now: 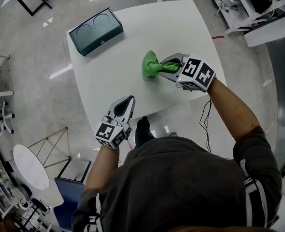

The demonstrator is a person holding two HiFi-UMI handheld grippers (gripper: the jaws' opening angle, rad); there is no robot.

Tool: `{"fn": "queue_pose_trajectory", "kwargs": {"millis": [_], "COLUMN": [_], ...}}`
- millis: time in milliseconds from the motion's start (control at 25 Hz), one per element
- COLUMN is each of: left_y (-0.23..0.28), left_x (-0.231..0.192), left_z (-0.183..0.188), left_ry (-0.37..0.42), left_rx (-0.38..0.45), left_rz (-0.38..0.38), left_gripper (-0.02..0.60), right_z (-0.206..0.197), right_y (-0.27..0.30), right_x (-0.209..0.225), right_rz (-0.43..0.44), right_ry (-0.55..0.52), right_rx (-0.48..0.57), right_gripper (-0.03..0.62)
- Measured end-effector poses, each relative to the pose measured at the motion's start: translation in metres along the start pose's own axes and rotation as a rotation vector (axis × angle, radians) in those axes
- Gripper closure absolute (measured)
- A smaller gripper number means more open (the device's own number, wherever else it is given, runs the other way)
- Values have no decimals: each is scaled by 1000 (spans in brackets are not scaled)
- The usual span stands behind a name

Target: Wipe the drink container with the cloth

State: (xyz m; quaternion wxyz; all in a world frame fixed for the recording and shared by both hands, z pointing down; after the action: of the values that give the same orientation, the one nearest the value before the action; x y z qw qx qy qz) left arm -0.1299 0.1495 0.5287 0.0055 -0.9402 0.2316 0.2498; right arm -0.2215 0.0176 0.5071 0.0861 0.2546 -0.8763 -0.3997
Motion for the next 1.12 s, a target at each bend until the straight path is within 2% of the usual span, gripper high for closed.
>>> {"fn": "queue_pose_trajectory", "kwargs": {"millis": [160, 480, 1000, 1120], "left_y": [-5, -2, 12, 14], "left_x": [-9, -12, -8, -7], "left_z": [-3, 1, -2, -3], "left_ry": [-13, -11, -17, -16], "left_rx": [-4, -2, -19, -26], "left_rz": [13, 6, -11, -16], "left_gripper": [577, 577, 577, 577], "right_z": [-17, -28, -98, -106], "right_y": [11, -6, 5, 3], "right_x": [2, 18, 29, 27], "right_rz": [0, -5, -62, -55], "right_ry": [57, 244, 316, 369], "right_rx": [-24, 46, -88, -76], "right_gripper": [514, 514, 514, 514]}}
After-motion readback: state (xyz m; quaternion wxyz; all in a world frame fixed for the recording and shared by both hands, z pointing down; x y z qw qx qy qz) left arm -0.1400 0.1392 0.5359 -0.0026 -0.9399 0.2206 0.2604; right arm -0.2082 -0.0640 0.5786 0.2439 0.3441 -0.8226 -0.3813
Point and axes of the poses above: the fingertips, and each gripper's own axes: y forward along the fingers, x to its right, z out of its top, the point moved 2 cm from there along -y, backward along the fingers, and after that the axes turned 14 degrees about -z, right-handed, at the moved point
